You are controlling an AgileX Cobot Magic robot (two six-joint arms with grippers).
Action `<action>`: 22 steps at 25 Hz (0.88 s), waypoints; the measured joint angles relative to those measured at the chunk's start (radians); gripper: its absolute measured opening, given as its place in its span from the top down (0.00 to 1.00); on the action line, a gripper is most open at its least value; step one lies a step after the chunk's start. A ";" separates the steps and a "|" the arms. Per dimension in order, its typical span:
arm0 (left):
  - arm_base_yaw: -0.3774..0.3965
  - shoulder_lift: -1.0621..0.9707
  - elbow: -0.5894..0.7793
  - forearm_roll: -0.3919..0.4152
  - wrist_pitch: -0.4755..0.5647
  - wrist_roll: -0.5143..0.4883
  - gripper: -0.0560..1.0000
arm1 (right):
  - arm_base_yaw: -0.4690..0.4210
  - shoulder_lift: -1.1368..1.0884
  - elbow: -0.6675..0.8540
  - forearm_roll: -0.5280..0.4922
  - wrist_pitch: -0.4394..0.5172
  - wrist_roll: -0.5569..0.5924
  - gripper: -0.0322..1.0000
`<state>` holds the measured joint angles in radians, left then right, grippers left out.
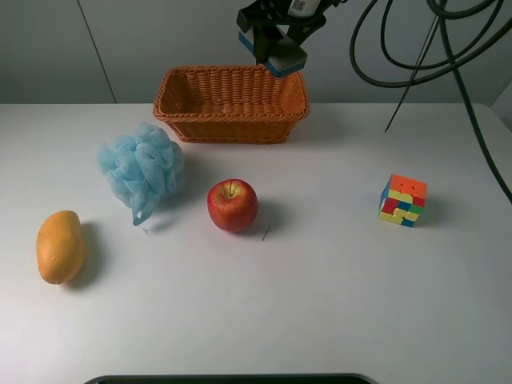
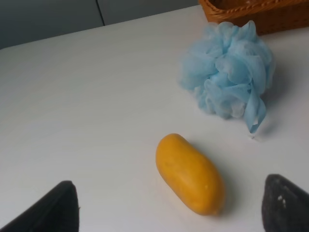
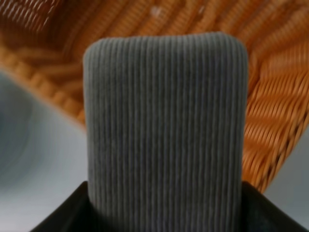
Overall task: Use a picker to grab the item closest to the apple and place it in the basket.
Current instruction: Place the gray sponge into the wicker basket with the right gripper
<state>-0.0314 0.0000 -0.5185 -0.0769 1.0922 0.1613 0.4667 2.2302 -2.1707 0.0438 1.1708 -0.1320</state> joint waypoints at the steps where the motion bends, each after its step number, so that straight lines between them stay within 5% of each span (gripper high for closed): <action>1: 0.000 0.000 0.000 0.000 0.000 0.000 0.26 | -0.005 0.030 -0.029 0.002 -0.026 0.000 0.56; 12: 0.000 0.000 0.000 0.000 0.000 0.000 0.26 | -0.038 0.232 -0.095 0.057 -0.322 0.004 0.56; 22: 0.000 0.000 0.000 0.000 0.000 0.000 0.26 | -0.038 0.304 -0.095 0.127 -0.347 0.008 0.56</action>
<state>-0.0314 0.0000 -0.5185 -0.0769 1.0922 0.1613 0.4285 2.5345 -2.2656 0.1704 0.8239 -0.1241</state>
